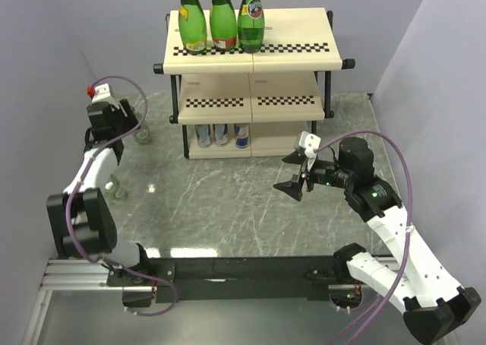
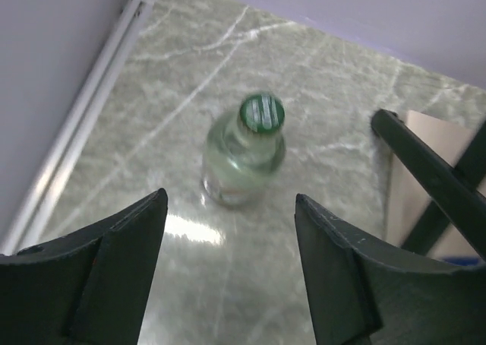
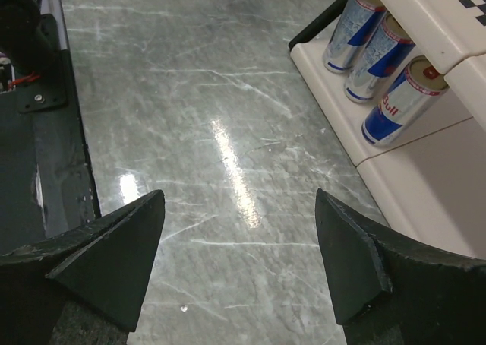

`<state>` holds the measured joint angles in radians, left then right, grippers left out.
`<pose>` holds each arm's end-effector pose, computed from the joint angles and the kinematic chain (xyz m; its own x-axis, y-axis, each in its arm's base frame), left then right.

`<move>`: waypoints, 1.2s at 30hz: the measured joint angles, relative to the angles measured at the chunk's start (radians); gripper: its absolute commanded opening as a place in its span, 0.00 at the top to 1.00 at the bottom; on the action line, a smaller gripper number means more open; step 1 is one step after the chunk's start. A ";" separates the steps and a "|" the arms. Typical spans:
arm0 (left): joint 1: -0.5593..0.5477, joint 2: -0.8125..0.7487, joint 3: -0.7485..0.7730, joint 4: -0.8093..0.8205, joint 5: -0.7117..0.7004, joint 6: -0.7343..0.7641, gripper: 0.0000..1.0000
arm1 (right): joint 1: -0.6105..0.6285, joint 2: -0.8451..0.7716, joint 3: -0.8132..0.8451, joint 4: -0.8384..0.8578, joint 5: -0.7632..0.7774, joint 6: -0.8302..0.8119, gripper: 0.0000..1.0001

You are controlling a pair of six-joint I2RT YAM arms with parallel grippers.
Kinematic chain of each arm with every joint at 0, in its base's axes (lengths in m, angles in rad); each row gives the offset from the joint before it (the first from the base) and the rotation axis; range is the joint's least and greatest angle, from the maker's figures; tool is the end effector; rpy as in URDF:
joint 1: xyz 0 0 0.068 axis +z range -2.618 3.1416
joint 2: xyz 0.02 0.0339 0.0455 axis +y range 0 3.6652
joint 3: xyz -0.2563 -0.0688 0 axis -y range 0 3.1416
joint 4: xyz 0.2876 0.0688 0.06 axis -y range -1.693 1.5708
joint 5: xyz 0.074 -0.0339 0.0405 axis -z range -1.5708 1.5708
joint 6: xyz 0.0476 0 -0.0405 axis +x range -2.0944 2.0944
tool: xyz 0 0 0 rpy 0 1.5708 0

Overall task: Place and organize the beverage onto the shelf
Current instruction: Move the drink to the center of the board.

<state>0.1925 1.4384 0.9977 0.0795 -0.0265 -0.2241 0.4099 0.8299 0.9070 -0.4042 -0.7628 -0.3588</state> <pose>0.3783 0.0750 0.2562 -0.2903 -0.2829 -0.9142 -0.2873 0.9370 -0.1988 0.1995 0.1225 0.3498 0.0360 -0.2611 -0.9646 -0.9351 0.3317 -0.1247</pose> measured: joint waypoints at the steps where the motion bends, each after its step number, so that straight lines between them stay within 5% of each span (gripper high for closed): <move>1: 0.000 0.025 0.016 0.007 0.002 0.009 0.28 | 0.000 0.000 0.000 0.000 -0.002 0.000 0.15; 26: 0.001 0.373 0.248 0.105 0.108 0.172 0.44 | 0.023 0.098 0.000 -0.017 0.009 -0.058 0.16; 31: 0.000 0.376 0.256 0.108 0.125 0.177 0.72 | 0.027 0.110 0.000 -0.028 0.017 -0.064 0.16; 34: 0.001 0.378 0.264 0.103 0.135 0.191 0.99 | 0.030 0.114 0.000 -0.031 0.019 -0.071 0.16; 36: 0.001 0.378 0.264 0.103 0.136 0.191 0.99 | 0.031 0.115 0.000 -0.032 0.020 -0.074 0.16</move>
<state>0.1932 1.8168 1.2621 0.1829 0.1093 -0.0330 0.4412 0.9451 0.9070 -0.4358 -0.7425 -0.4324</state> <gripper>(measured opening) 0.367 0.840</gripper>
